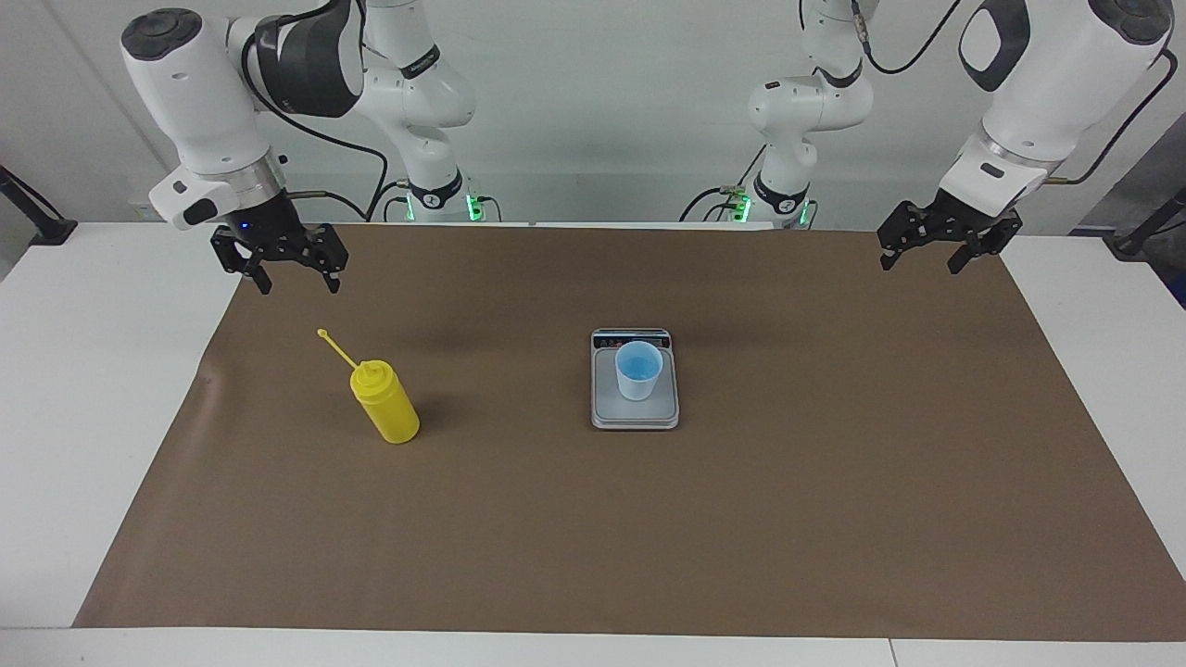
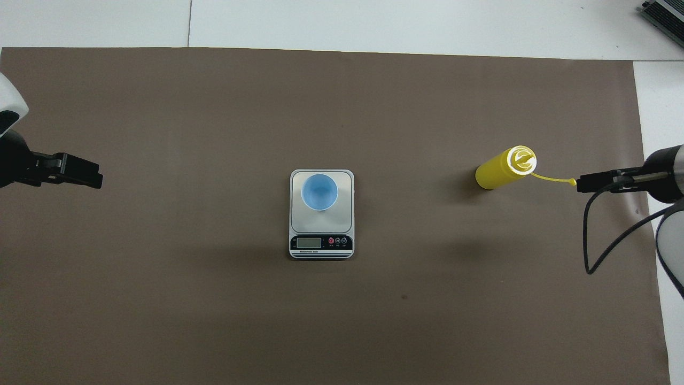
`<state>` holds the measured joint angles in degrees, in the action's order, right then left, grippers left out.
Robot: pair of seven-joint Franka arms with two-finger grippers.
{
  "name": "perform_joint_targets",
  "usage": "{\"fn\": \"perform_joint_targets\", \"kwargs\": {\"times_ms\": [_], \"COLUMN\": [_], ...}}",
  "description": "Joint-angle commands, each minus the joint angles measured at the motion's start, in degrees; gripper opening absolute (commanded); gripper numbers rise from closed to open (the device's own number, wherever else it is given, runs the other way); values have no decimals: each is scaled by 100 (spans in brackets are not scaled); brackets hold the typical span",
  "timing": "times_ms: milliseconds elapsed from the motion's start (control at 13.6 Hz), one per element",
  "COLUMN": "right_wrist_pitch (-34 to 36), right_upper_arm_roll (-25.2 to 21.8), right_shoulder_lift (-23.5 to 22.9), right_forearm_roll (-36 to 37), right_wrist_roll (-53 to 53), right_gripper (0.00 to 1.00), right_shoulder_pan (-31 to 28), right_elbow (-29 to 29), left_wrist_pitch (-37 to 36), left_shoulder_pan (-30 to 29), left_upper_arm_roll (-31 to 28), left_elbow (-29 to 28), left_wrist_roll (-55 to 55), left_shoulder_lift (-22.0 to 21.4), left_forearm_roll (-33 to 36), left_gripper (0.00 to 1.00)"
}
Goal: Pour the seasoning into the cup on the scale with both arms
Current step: 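Move the right gripper to the yellow bottle's cap end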
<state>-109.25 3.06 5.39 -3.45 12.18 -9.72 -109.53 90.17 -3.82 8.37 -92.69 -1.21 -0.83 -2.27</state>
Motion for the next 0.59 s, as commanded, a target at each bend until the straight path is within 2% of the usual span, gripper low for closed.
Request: {"fn": "perform_joint_targets", "kwargs": {"times_ms": [0, 221, 515], "right_wrist_pitch": [-683, -1220, -2151], "right_upper_arm_roll": [19, 19, 19], "right_shoulder_lift": [340, 366, 244], "right_forearm_roll": [-751, -1489, -3262], "right_wrist_roll": [1457, 2750, 4928], "right_gripper": [100, 100, 100], "right_shoulder_pan": [-433, -733, -891], "right_elbow": [-831, -1421, -2229], "left_wrist_pitch": [27, 18, 18], "left_shoulder_pan": [-58, -58, -58], "left_upper_arm_roll": [7, 7, 7], "left_elbow": [-188, -196, -188], "left_wrist_roll": [-20, -20, -20], "left_shoulder_lift": [-171, -171, -171], "left_forearm_roll": [-98, -98, -98], "left_gripper": [100, 100, 100]}}
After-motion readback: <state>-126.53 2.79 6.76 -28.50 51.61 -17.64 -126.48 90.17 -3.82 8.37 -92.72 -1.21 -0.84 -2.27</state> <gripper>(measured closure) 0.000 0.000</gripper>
